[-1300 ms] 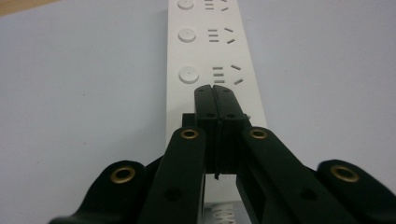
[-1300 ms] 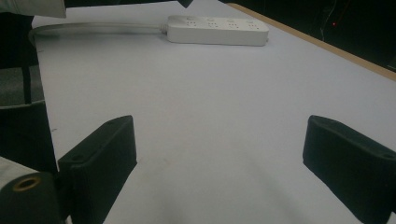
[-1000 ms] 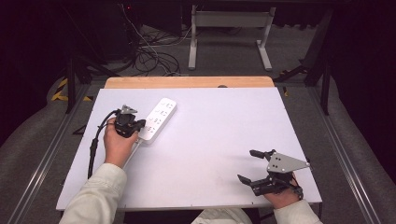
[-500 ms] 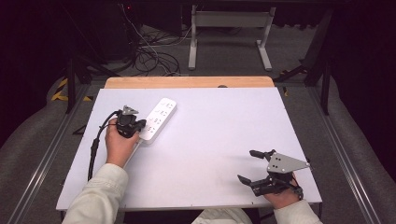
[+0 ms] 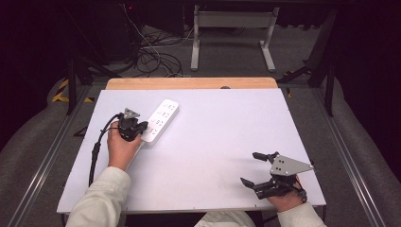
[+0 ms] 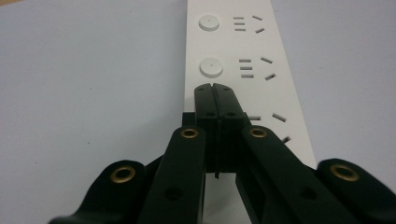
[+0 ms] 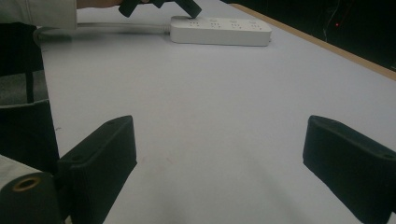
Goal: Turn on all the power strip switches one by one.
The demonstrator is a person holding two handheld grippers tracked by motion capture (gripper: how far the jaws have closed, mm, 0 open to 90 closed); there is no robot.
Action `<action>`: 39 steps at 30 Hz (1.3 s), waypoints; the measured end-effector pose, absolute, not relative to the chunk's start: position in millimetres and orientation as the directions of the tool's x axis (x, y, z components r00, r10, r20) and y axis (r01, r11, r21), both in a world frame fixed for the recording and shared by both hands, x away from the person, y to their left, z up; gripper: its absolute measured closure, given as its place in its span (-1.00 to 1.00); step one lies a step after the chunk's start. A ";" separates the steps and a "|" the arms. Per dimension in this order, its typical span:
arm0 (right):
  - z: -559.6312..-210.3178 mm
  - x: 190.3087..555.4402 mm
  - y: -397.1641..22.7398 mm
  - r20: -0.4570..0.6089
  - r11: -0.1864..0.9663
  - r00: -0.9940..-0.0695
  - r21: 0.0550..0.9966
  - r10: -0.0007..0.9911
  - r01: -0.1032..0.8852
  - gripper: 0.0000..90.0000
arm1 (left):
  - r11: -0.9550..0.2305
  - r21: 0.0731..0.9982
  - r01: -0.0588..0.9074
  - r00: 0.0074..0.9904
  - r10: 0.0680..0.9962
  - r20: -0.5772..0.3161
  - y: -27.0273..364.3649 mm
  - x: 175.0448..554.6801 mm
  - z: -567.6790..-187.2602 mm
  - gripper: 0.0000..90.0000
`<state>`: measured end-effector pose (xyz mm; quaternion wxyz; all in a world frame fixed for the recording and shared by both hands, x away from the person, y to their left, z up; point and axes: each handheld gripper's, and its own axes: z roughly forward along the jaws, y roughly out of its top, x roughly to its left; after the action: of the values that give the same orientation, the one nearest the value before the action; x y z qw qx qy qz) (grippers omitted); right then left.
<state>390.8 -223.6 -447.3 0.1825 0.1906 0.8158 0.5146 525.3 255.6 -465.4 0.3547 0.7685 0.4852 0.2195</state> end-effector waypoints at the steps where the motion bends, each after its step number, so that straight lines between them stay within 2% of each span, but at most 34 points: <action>1: -447.3 390.7 -223.5 -0.102 0.398 -0.861 0.909 0.499 0.123 -0.77 | -0.281 0.757 0.589 0.430 0.903 0.001 254.7 524.9 -465.5 1.00; 9: -447.4 390.7 -223.3 -0.104 0.400 -0.861 0.908 0.499 0.123 -0.77 | -0.294 0.748 0.595 0.414 0.910 0.028 254.7 523.7 -465.1 1.00; 15: -447.4 390.5 -223.1 -0.104 0.401 -0.862 0.908 0.496 0.121 -0.77 | -0.254 0.759 0.599 0.411 0.911 -0.020 258.7 522.7 -466.9 1.00; 28: -447.7 391.0 -222.8 -0.106 0.404 -0.863 0.907 0.495 0.120 -0.77 | -0.319 0.750 0.580 0.413 0.908 0.067 251.0 520.5 -466.4 1.00; 39: -447.6 390.4 -223.5 -0.105 0.405 -0.865 0.906 0.491 0.120 -0.77 | -0.324 0.744 0.584 0.412 0.908 0.072 246.6 521.7 -467.4 1.00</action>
<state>390.4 -223.5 -447.6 0.1807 0.1866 0.8185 0.5125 521.7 246.6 -467.4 0.3256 0.7746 0.4817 0.2489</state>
